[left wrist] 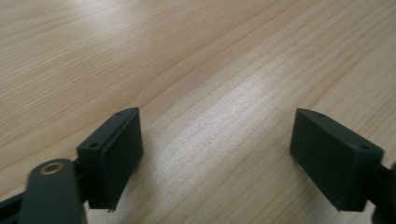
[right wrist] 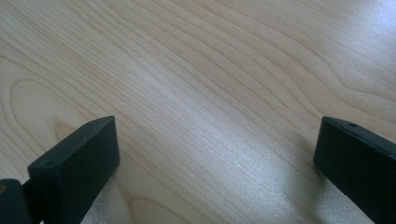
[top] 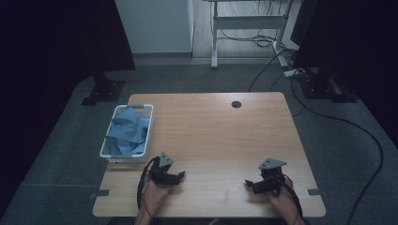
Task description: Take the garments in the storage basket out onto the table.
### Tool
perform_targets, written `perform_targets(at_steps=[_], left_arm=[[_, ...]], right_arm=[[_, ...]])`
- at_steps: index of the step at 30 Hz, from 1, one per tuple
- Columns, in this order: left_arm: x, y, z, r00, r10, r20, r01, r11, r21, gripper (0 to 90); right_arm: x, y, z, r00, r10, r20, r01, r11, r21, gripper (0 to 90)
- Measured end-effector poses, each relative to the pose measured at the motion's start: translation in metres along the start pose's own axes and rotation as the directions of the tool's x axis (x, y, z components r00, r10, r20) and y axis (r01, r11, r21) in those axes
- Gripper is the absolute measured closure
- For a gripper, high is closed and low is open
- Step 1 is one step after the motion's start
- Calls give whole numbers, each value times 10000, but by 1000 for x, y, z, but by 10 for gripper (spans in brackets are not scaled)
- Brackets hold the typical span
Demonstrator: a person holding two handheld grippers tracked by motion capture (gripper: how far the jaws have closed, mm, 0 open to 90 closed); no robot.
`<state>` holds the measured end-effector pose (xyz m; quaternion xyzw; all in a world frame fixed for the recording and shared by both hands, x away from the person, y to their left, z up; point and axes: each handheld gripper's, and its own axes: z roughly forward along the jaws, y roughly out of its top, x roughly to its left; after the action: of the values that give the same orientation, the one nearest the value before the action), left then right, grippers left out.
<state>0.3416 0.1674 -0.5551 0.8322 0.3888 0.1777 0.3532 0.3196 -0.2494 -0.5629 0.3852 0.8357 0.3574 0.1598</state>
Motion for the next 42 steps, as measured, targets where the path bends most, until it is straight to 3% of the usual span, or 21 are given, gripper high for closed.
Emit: perform_targets(at_steps=[18,34,42], left_arm=[[-3,1,1,9993,-248,-264,249,9997,20,140],[-4,3,2,9995,-232,-212,233,9997,82,134],[-5,6,2,9996,-268,31,268,9995,163,145]], right_arm=[[0,-1,0,10000,-50,0,50,10000,-43,0],[1,-1,-1,10000,-62,-18,62,10000,-32,0],[1,-1,-1,10000,-56,-21,56,10000,-38,0]])
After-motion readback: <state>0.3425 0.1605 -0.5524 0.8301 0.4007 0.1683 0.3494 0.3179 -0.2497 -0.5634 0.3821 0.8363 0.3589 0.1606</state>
